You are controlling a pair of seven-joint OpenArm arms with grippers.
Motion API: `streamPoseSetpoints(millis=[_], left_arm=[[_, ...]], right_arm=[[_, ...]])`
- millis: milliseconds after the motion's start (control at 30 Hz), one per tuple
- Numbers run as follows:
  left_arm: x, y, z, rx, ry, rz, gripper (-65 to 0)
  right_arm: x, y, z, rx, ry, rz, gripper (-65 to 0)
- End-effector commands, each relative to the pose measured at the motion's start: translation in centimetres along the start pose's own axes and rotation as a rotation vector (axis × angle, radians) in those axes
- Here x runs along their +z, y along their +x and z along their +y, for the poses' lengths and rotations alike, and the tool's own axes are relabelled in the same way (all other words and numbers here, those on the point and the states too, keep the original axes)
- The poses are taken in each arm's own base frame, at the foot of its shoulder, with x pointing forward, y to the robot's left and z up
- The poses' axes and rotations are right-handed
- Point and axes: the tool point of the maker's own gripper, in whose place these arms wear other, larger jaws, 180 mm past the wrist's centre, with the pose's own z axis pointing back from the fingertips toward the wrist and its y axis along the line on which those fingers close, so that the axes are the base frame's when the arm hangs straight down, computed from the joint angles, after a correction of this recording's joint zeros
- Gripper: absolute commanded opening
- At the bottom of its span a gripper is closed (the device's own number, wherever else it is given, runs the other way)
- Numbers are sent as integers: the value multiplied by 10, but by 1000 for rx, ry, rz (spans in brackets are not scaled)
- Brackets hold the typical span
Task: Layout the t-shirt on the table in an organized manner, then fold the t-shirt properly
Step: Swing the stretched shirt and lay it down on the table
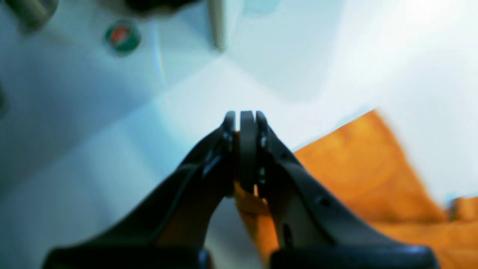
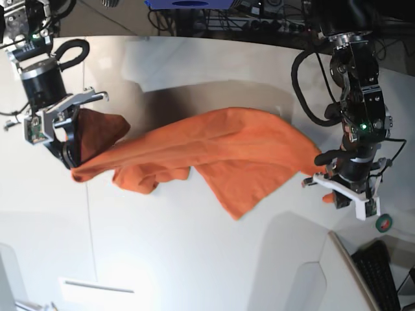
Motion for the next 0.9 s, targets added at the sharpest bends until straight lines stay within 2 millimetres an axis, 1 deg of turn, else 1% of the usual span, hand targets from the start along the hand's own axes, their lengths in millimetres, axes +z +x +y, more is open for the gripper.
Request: streamPoseSetpoints(millis=[0, 67, 100, 133, 200, 300, 367, 400, 467, 500, 567, 600, 633, 667, 733, 767, 800, 867], left_arm=[[0, 21, -6, -7, -18, -64, -650], [-4, 35, -19, -10, -46, -92, -650], [-8, 40, -25, -8, -57, -99, -650], [-14, 47, -31, -3, -68, -106, -650], [-28, 58, -36, 35, -72, -111, -650], [-55, 64, -48, 79, -87, -77, -650], [-76, 62, -58, 110, -103, -33, -650], [-84, 64, -61, 119, -108, -18, -650], [-100, 67, -66, 136, -115, 14, -650], [-107, 71, -68, 145, -118, 15, -650], [-120, 80, -71, 162, -117, -24, -650], [-123, 81, -74, 174, -114, -37, -650], [-126, 80, -72, 181, -103, -42, -650], [-127, 78, -72, 182, -101, -39, -650], [-124, 74, -73, 177, -102, -36, -650], [-121, 65, -73, 170, -101, -28, -650], [-118, 61, -70, 169, -97, -30, -650], [-106, 50, -64, 159, -87, -41, -650]], right_arm=[[-4, 23, -4, 15, -8, -79, -650], [-16, 31, -8, 24, -15, -85, -650], [-26, 39, -13, 32, -23, -92, -650], [-37, 48, -18, 39, -35, -97, -650], [-62, 61, -31, 50, -62, -78, -650], [-102, 75, -57, 57, -115, -45, -650], [-131, 80, -77, 43, -154, -26, -650], [-143, 80, -83, 33, -162, -17, -650], [-171, 79, -91, 28, -142, 10, -650], [-184, 75, -93, 20, -125, 34, -650], [-211, 72, -98, -12, -108, 76, -650], [-220, 69, -99, -29, -109, 97, -650], [-225, 65, -100, -41, -111, 115, -650], [-227, 68, -102, -46, -115, 110, -650], [-223, 67, -103, -40, -116, 105, -650], [-219, 66, -101, -32, -114, 102, -650], [-210, 58, -104, -26, -120, 110, -650], [-188, 52, -113, -23, -147, 97, -650]])
